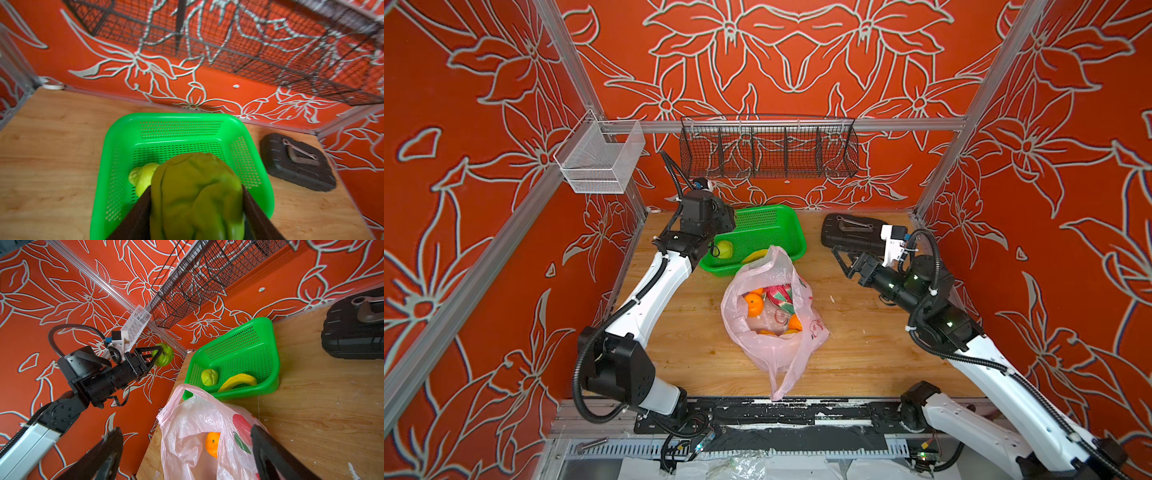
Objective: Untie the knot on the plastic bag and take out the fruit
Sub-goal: 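Carry the green fruit to the basket with the left gripper while the right withdraws, then open the left gripper to drop the green fruit into the basket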
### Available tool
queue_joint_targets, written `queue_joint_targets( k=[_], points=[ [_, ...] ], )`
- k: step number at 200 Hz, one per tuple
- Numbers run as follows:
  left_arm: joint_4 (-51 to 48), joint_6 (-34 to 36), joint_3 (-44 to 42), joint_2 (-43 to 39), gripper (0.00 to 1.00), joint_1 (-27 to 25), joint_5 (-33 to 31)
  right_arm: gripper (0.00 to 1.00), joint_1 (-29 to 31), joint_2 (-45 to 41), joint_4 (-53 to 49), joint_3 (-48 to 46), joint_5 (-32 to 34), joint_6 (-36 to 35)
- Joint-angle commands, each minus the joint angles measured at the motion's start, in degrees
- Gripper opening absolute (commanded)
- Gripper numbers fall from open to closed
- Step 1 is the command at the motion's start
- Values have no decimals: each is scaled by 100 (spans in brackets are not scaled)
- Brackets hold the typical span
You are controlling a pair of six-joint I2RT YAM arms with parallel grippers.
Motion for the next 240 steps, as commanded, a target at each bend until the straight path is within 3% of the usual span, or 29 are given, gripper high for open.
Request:
queue_joint_targets(
  k=[1,77,135,147,176,240],
  points=[
    [-62,-81,154,444,27,173,-364,97,14,82,-3,-135,-18,199],
    [798,503,823,2425,26,612,-520,97,22,-174,-300,-123,-60,173],
    [-150,565,2203,3848,27,822,41,97,21,-576,-599,-172,132,110],
    [-353,557,2428,4040,32,840,45,97,22,-618,-627,-173,131,107],
    [-394,539,2432,4105,55,848,89,97,22,-679,-705,-188,151,84],
    [-251,535,2022,3448,73,849,457,97,21,-604,-848,-127,135,-3]
  ],
)
